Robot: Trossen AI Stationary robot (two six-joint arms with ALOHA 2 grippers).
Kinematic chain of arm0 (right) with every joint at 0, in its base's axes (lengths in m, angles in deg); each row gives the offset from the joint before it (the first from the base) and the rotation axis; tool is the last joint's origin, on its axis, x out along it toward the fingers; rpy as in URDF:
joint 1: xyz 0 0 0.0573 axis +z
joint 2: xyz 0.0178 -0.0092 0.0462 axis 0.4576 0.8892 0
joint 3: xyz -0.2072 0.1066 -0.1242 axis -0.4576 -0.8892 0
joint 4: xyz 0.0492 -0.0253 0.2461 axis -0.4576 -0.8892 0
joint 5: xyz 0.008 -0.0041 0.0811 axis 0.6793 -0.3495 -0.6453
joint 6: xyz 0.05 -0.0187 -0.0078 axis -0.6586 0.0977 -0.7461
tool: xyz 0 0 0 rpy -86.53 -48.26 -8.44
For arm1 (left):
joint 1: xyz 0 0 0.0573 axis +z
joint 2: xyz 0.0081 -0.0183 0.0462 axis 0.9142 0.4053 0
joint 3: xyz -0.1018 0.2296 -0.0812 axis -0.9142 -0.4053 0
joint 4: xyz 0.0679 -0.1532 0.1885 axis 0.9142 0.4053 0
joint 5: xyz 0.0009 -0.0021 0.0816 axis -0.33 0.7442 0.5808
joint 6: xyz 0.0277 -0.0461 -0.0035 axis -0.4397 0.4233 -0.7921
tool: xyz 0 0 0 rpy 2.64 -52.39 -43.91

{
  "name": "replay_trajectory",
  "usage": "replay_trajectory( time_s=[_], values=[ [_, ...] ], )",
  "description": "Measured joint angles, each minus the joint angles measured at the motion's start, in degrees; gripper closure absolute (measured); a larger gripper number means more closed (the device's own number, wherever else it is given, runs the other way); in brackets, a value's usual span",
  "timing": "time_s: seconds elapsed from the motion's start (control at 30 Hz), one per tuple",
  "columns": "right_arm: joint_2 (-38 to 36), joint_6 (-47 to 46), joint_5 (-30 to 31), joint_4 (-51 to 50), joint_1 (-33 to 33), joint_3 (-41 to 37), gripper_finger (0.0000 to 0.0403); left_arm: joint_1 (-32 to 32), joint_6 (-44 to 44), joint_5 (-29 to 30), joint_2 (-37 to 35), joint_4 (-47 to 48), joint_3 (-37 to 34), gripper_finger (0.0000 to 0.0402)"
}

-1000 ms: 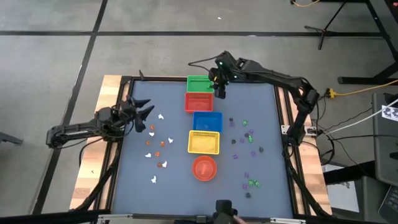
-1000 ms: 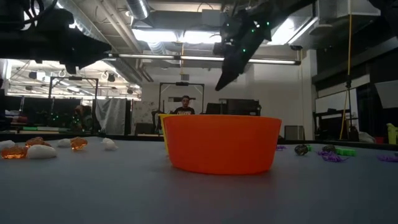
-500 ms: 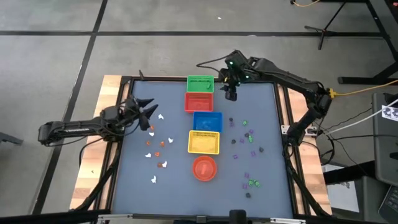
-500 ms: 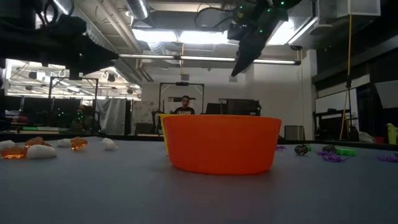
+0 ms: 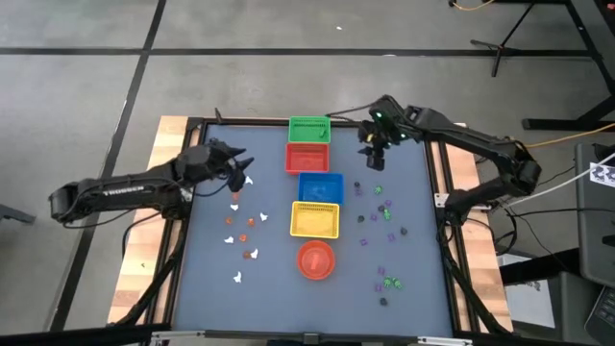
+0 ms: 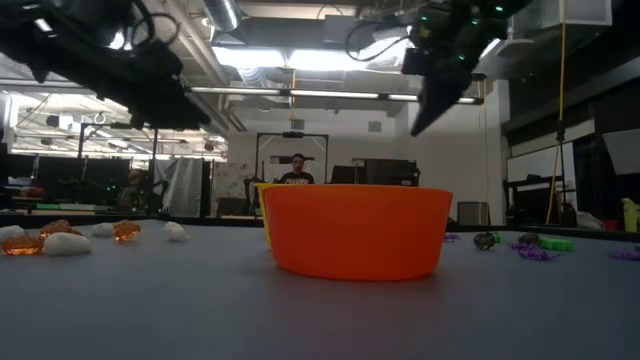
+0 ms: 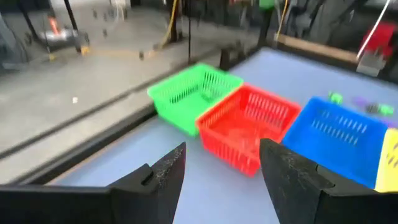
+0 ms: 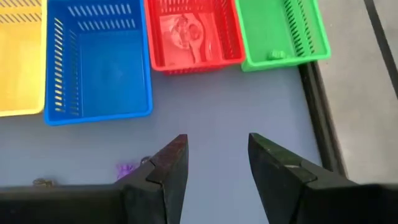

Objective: Sort Halloween decoration
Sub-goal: Put the white ghost toy into the red bin

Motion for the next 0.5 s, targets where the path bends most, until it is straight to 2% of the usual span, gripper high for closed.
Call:
replay_trajectory(
  time_s=[0.3,0.5],
  values=[
    [-10.4,-5.2,0.0,8.6,0.0,-15.5,0.0237,5.0,0.2,-5.9,10.6,3.1,1.0,0.0211],
    [-13.0,-8.0,-0.1,12.1,0.0,-21.5,0.0237,5.6,0.2,-8.1,17.2,3.4,1.0,0.0211]
  ],
)
